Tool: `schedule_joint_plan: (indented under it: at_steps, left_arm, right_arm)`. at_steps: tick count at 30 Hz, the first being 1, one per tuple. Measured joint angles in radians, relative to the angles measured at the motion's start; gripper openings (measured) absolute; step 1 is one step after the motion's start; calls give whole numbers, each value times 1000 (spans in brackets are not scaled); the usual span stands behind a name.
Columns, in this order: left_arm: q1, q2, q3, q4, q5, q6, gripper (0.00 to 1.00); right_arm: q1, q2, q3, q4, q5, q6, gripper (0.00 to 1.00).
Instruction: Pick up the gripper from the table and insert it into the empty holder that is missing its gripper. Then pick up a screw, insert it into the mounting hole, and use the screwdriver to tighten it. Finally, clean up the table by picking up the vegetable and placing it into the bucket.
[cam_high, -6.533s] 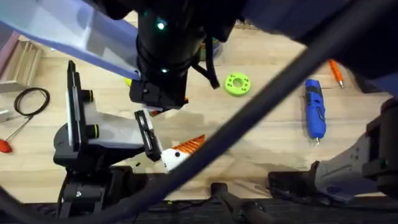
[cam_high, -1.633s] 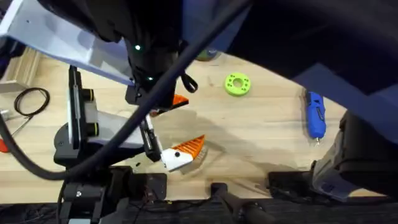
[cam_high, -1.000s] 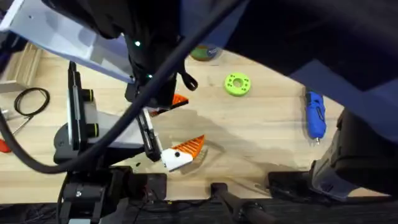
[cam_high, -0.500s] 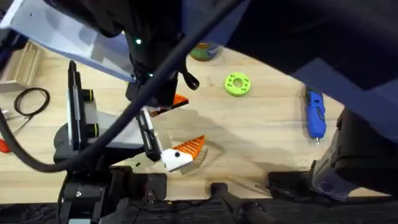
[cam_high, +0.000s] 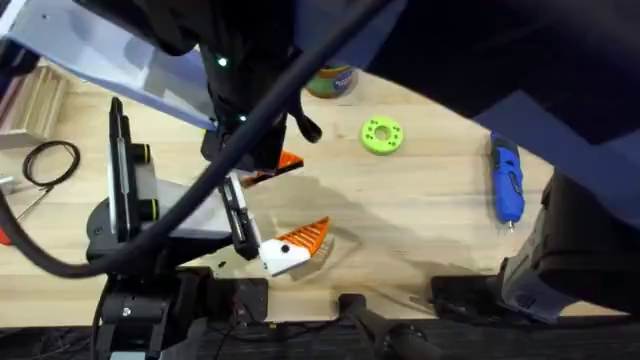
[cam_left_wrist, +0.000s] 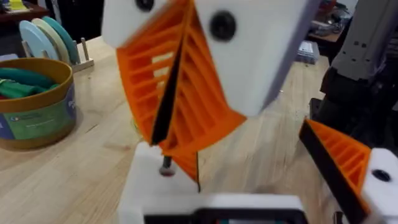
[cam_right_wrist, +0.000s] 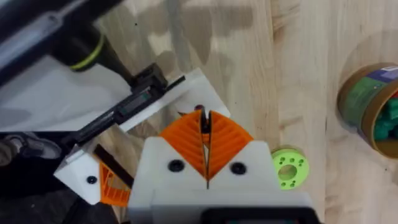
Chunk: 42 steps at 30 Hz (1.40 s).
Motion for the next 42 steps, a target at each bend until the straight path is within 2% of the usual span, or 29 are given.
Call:
schedule_joint_plan:
  at_steps: [42]
  left_arm:
    - [0, 1, 0, -1, 0, -9, 985]
  right_arm:
    - [0, 48, 8, -5, -19, 4, 6]
